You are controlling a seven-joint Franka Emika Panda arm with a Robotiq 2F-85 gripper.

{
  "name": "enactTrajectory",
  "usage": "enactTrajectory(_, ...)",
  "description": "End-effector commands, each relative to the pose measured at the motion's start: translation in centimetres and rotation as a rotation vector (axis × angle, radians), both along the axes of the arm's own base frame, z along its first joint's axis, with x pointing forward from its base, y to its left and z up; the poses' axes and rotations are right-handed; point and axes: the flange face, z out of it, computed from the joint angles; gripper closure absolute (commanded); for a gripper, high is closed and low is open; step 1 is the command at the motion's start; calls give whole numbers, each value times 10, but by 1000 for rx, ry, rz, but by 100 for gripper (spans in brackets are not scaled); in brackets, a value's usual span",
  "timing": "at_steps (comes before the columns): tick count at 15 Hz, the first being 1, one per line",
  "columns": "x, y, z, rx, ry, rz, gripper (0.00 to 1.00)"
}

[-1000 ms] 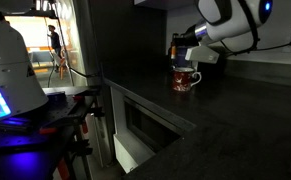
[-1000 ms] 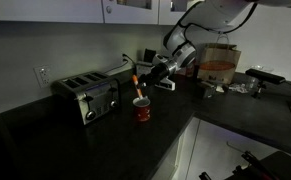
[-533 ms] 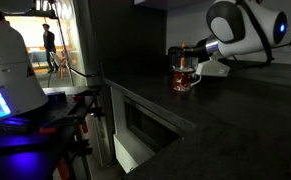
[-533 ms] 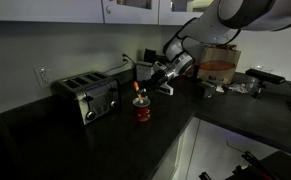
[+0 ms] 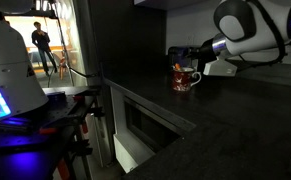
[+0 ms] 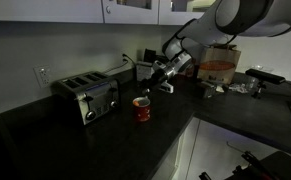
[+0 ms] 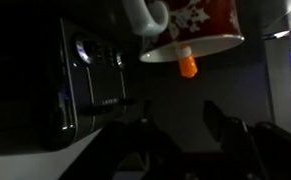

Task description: Put the orange marker in the mug

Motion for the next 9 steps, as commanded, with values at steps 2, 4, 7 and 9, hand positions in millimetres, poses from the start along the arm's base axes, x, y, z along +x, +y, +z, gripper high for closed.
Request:
enactTrajectory(2, -7, 7, 44, -160, 83, -44, 4)
enactTrajectory(4, -13, 17, 68, -228, 95, -79, 0)
enactTrajectory(7, -24, 40, 98, -325, 81, -153, 0)
enactTrajectory(9, -34, 54, 112, -397, 72, -203, 0)
